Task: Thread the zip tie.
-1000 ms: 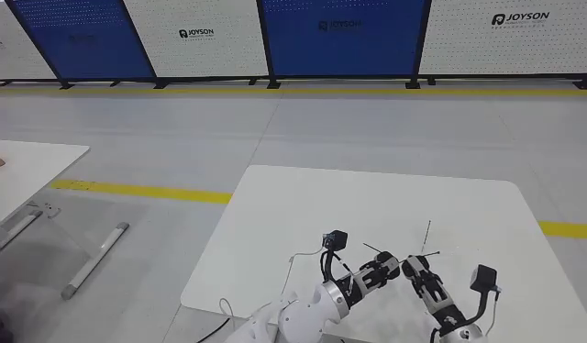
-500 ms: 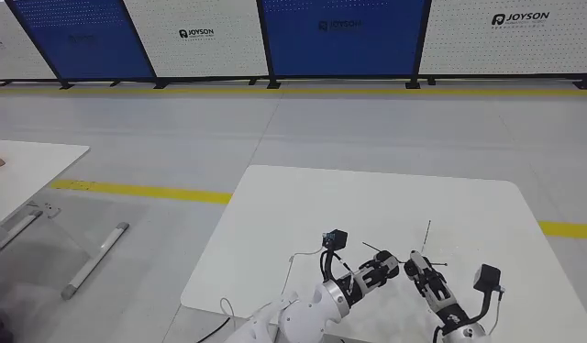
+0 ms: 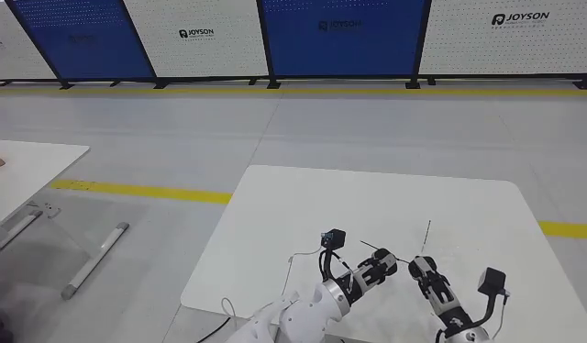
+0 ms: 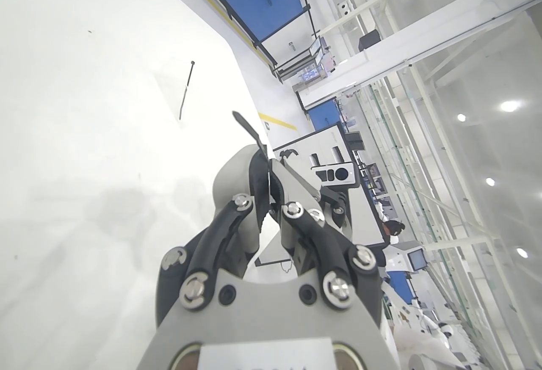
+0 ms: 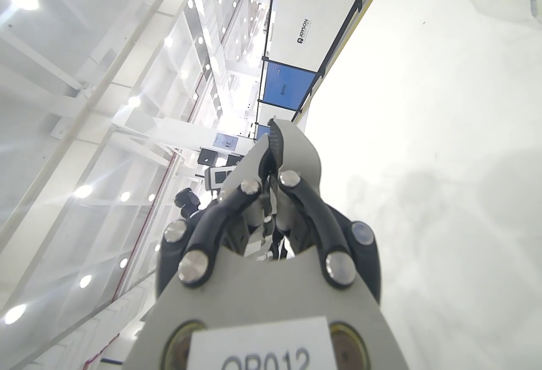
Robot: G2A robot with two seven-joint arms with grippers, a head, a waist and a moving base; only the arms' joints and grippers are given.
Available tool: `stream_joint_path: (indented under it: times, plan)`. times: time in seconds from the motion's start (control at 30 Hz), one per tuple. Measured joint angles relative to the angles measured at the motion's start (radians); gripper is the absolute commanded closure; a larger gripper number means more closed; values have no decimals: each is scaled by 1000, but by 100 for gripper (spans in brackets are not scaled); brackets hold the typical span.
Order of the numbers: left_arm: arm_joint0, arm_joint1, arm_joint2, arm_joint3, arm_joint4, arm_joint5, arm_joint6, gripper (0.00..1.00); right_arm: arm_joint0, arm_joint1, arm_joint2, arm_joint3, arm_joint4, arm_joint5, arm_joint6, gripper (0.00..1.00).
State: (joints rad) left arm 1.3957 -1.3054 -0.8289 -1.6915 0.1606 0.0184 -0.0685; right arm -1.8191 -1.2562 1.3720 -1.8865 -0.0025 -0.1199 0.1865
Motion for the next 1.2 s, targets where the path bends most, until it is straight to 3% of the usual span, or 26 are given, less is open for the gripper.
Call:
stream_joint_path:
  times: [0.1, 0.6, 0.8, 0.83, 1.07, 1.2]
  plan:
    - [-1, -1, 1, 1, 3, 2, 2, 100, -1, 1, -1, -1, -7, -2, 3, 79]
    - [-2, -6, 2, 4, 11, 23, 26, 100, -9, 2, -13, -2, -55, -20, -7, 78]
    - [-5, -9, 3, 6, 10, 31, 38, 100, -11, 3, -16, -1, -65, -28, -7, 88]
    - [-4, -9, 3, 6, 10, 30, 38, 100, -11, 3, -16, -1, -65, -29, -8, 100]
    - [-1, -9, 0, 4, 10, 22, 30, 100, -10, 3, -17, 0, -66, -31, -13, 100]
    - [2, -7, 3, -1, 19, -5, 9, 100, -10, 4, -18, -1, -71, -34, -12, 100]
